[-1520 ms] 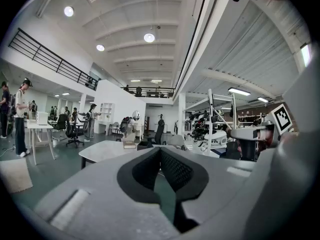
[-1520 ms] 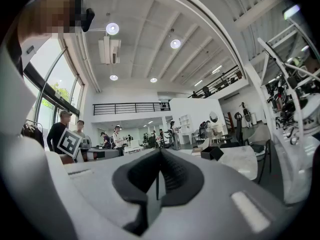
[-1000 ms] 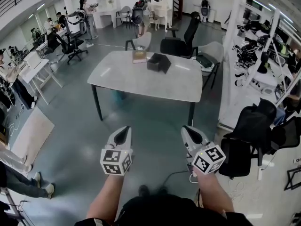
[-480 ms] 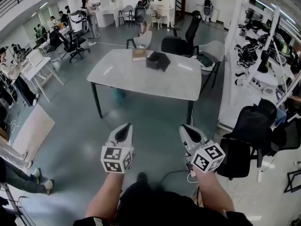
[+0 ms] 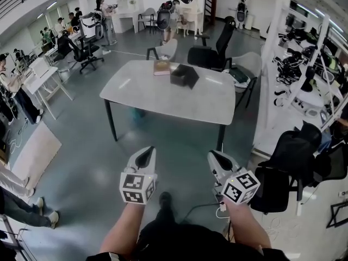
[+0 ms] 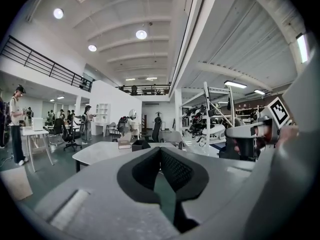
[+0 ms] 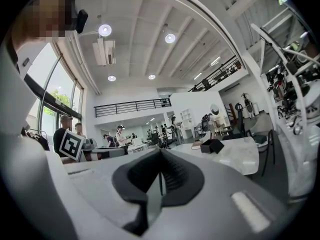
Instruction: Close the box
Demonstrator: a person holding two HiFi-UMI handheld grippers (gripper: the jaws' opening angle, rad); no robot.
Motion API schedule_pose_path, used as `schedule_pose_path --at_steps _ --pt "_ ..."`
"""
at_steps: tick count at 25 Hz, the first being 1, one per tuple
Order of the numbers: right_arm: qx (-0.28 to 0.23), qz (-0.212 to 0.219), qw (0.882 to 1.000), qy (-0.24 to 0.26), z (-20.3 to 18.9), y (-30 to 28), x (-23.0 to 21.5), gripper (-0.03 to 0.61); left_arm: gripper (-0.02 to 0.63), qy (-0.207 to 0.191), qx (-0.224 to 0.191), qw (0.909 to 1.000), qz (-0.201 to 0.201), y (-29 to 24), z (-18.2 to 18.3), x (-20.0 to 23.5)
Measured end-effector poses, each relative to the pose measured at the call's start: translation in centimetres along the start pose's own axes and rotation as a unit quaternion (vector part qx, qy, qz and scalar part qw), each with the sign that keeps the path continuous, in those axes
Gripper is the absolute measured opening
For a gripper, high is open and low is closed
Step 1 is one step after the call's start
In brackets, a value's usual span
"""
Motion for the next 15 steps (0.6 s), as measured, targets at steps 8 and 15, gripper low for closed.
schedule_pose_path --at_steps 8,15 --pt "0.023 -0.007 1.0 -0.002 -1.0 -9.8 -2.3 0.001 0.011 0.012 0.014 0.9998 -0.009 -7.2 1.2 7.3" --pt "0.043 -0.023 0.999 0.002 -0.9 -20.2 -4.8 0.002 0.011 0.02 0.021 0.9992 -0.028 -15.2 3.6 14.7"
Point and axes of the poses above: the fingertips, and each gripper's own axes: y backward along the fingers, x to its left, z out of its top, the point moved 5 cm from there along y, backward along the fingers, and after that the axes turned 13 degrees about y, right-handed, at the moved point
